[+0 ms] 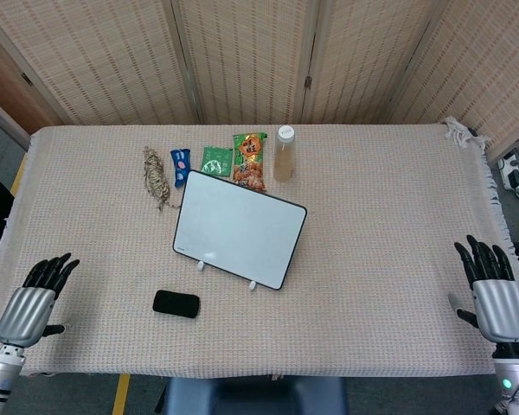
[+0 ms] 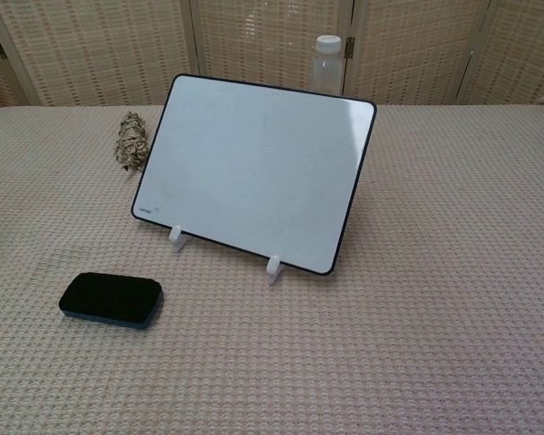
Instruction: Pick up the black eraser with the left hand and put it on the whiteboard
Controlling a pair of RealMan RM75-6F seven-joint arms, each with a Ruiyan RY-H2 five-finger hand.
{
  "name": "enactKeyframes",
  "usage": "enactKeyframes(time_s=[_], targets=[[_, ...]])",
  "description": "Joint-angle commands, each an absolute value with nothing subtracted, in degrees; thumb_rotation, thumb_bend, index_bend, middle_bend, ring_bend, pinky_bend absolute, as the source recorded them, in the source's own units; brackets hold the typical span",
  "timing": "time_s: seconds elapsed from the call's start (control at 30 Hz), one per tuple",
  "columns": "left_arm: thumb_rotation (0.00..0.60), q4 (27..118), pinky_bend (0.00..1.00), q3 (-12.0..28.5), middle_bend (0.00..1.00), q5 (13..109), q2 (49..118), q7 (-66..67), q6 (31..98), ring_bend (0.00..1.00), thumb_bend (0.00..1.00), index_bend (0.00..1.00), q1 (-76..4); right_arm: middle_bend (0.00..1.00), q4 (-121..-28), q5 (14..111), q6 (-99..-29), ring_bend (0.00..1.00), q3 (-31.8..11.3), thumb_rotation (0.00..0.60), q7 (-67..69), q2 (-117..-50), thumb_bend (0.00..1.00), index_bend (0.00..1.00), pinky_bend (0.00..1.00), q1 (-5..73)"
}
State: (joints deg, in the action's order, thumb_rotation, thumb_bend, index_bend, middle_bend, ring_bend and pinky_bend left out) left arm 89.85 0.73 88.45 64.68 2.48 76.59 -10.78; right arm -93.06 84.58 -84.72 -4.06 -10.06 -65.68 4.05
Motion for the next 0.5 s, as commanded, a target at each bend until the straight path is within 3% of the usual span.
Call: enactKeyframes(time_s=[0.03,0.07,0.13,0.23,0.3,0.4,0.5], targets=[[0.600,88.91,0.13,1.17,0.09,88.84,65.28,1.31,76.83,0.05,0.23,0.00,-11.33,0.00,-92.97,83.52,-83.37,0.00,-4.41,0.600,-10.84,-65.98,0.33,0.00,0.00,4.76],[0.600,88.11,0.16,1.28,0.14,89.44,65.80,0.30,76.96,0.09,0.23,0.01,-11.71,0.00,-92.93,83.31,-83.01,0.00,-4.44,0.600,-11.13,-66.16,0.34,0.00,0.00,4.96],[0.600,86.82,0.34,0.59,0.30,91.58,66.01,-1.76,75.88,0.22,0.23,0.06,-12.96,0.00,-92.78,83.04,-82.40,0.00,-4.48,0.600,-11.33,-66.41,0.34,0.00,0.00,5.28],[0.600,87.17,0.78,-1.77,0.70,94.47,64.34,-9.08,69.05,0.56,0.22,0.11,-16.96,0.00,-92.29,81.68,-80.88,0.00,-4.88,0.600,-11.94,-66.83,0.33,0.00,0.00,6.03],[0.600,87.87,0.91,-2.13,0.88,94.50,63.22,-13.14,63.86,0.71,0.22,0.15,-20.19,0.00,-92.21,80.43,-79.64,0.00,-5.25,0.600,-12.27,-66.91,0.33,0.00,0.00,6.57],[0.600,88.33,1.00,-0.79,0.99,92.26,63.82,-14.18,60.39,0.86,0.22,0.20,-22.61,0.00,-92.18,79.51,-78.85,0.00,-5.58,0.600,-12.39,-66.86,0.33,0.00,0.00,6.98],[0.600,89.04,1.00,1.47,1.00,87.92,66.40,-15.81,58.64,0.92,0.22,0.23,-23.90,0.00,-92.21,78.42,-78.22,0.00,-6.03,0.600,-11.68,-66.59,0.34,0.00,0.00,7.26]])
